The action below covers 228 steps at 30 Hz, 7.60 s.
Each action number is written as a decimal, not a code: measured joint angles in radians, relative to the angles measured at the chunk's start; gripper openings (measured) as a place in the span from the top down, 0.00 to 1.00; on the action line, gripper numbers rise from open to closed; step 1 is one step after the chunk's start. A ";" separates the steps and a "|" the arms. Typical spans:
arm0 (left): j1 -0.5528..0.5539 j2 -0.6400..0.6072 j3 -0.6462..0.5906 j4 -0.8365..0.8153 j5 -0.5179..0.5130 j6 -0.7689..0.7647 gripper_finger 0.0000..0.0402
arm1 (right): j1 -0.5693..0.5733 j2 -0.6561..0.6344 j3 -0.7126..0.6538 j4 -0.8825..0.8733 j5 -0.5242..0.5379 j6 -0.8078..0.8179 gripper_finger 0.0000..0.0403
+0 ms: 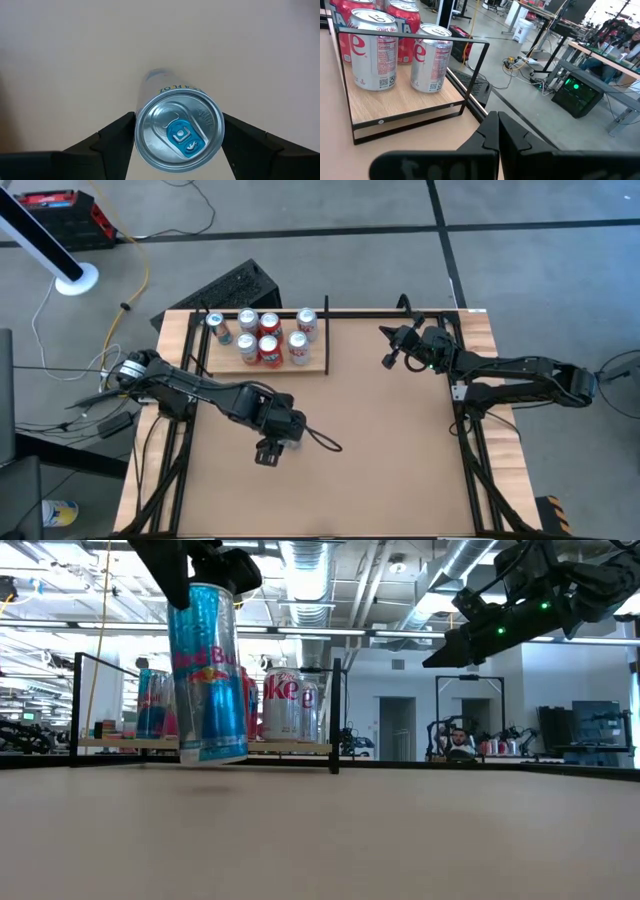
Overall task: Place canned beverage on shelf
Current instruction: Put the blue soda can on the shelf aligned with the other blue soda can
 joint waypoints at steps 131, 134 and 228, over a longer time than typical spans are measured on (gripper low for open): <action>0.008 0.074 -0.016 0.069 0.023 -0.380 0.20 | -0.002 0.041 0.000 0.049 0.000 -0.017 0.95; 0.010 0.074 -0.016 0.069 0.020 -0.380 0.20 | -0.001 0.041 0.000 0.047 0.000 -0.018 0.95; 1.068 -0.555 -0.172 -0.398 -0.051 0.436 0.45 | -0.001 0.041 0.000 0.060 -0.025 -0.017 0.95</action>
